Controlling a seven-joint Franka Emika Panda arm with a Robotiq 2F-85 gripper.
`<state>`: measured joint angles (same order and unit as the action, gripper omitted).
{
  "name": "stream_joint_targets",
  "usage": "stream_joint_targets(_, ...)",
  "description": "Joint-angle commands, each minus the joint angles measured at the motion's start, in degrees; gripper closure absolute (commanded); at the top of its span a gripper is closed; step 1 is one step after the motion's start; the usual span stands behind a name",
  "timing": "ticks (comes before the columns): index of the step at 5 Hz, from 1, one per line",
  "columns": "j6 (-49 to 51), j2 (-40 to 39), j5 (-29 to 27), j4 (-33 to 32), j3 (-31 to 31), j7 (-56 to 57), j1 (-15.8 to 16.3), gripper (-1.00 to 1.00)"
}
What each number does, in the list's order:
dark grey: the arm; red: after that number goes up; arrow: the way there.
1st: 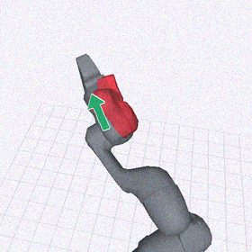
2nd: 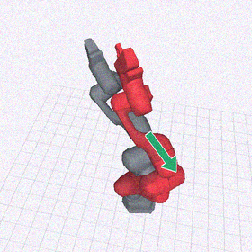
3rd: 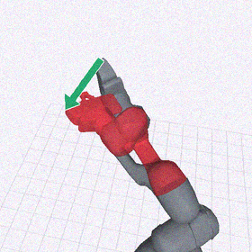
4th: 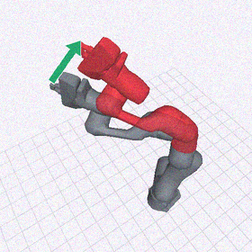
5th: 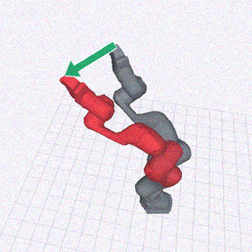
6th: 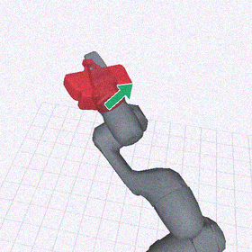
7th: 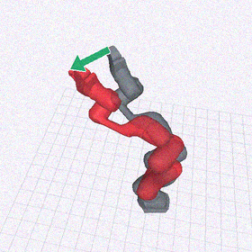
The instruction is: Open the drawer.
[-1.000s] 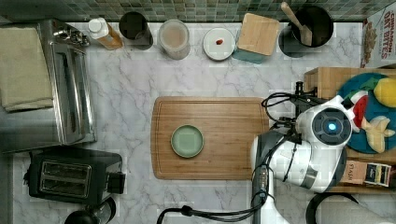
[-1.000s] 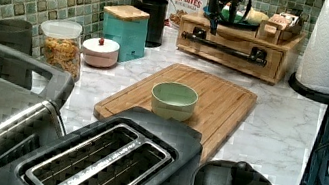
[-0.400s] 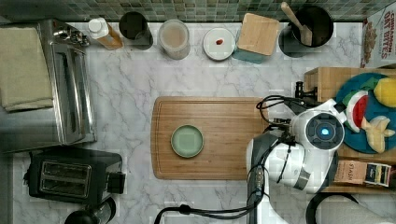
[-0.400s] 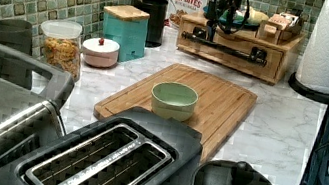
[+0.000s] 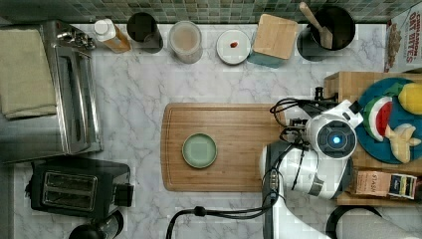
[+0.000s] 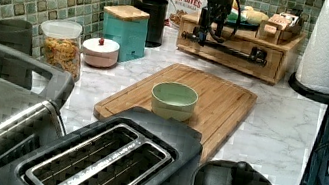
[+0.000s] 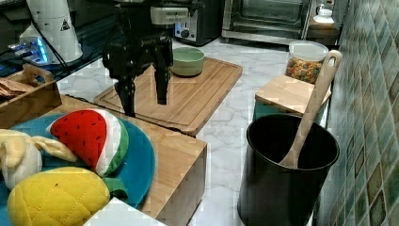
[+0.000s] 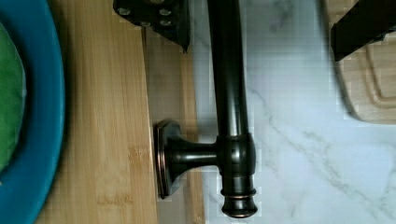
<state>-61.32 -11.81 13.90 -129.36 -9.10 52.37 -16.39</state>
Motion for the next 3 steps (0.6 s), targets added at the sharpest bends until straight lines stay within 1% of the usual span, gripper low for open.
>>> stream_joint_targets(1, -5.09, -0.74, 4.19, -5.37, -2.59, -3.54, 0.55, -1.0)
stream_joint_targets(2, -7.6, -2.99, 5.42, -5.27, -2.67, -3.83, 0.56, -1.0)
stream_joint_targets(3, -11.46, -4.69, 7.94, -6.15, -4.1, -7.65, 2.25, -1.0)
